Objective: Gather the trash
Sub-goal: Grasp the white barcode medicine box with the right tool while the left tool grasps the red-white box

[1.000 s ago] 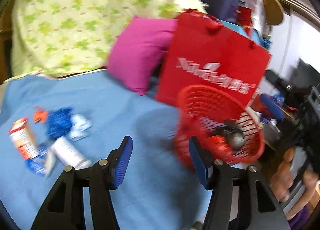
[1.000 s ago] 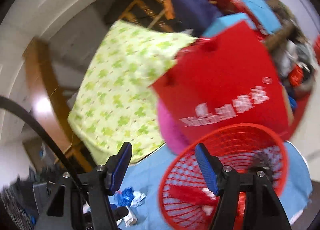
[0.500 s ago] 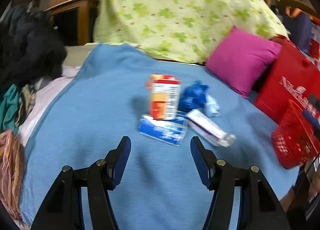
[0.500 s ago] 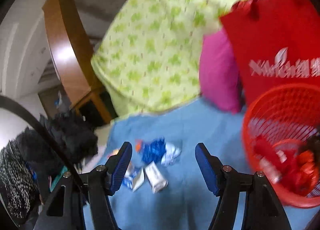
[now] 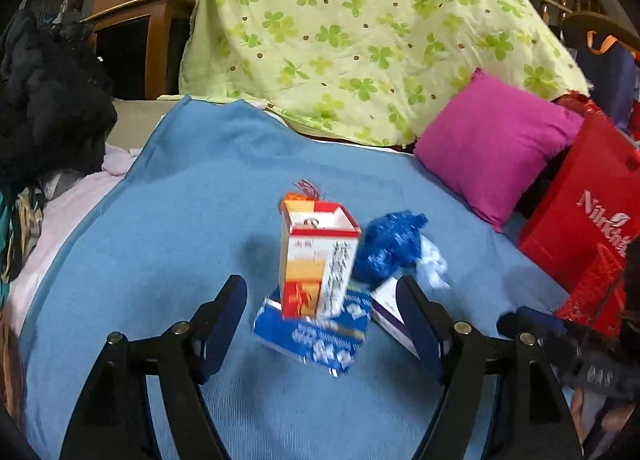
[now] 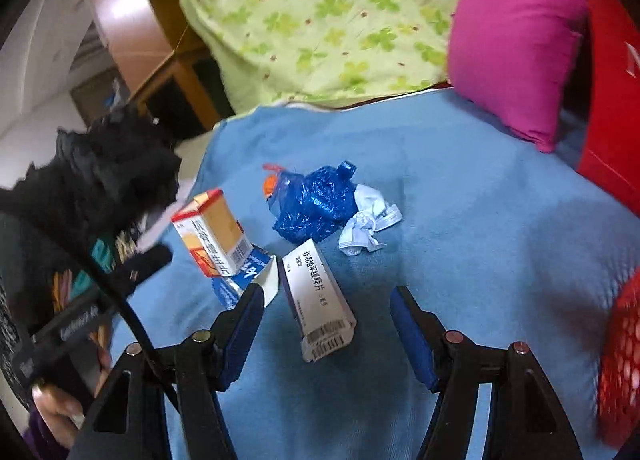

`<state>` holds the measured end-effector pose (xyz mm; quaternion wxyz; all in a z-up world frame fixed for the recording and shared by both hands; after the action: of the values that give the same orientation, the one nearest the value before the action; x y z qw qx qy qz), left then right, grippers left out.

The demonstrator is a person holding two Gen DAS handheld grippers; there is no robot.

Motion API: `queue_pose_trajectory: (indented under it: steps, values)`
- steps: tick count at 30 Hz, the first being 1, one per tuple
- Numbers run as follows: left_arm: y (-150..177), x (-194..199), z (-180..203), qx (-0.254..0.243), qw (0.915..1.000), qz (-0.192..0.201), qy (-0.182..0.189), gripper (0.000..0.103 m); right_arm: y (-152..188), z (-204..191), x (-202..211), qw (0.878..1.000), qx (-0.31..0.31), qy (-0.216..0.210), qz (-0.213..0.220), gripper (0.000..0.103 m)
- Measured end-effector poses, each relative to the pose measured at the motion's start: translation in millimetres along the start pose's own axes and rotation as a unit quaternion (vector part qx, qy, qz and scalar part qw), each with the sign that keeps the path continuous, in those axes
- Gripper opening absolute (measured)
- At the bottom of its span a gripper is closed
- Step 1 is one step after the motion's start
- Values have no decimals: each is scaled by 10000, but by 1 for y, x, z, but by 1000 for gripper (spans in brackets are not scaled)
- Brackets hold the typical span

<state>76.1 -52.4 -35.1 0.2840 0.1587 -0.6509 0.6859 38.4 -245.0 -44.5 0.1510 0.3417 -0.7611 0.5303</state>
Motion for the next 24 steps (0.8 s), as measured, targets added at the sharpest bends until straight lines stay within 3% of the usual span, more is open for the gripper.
queue_pose_trajectory:
  steps: [6,15,18,20,24]
  values:
    - [-7,-32,2,5,9997,-99,-225,77,2,-9,-23,9986,429,-133,-292,70]
    - [-6,-51,-6,127,9993,-329,-81,76,8,-20,-65,9921,985,-65,-779,69]
    - [-5,-57,-9,192,9988,-451,29,60,14,-19,-82,9889,1087,125,-1008,63]
    - [-3,-60,-10,215,9983,-535,121,51,18,-19,-89,9868,1146,138,-1132,45]
    - [-3,-55,-9,115,9987,-449,214,49,20,-23,-83,9855,1263,238,-1106,43]
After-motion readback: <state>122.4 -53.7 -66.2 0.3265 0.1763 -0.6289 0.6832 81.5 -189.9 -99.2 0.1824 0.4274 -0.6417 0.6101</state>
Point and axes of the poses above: each gripper's, at about its wrist camera, not at the fingertips, and x roughly against the way its jaws point, z to its right, y to its underside, the point moved 4 cm from there along -x, roughly the way its jaws point, and after that the axes turned 6 degrees about -y, right-handed, at the moved point
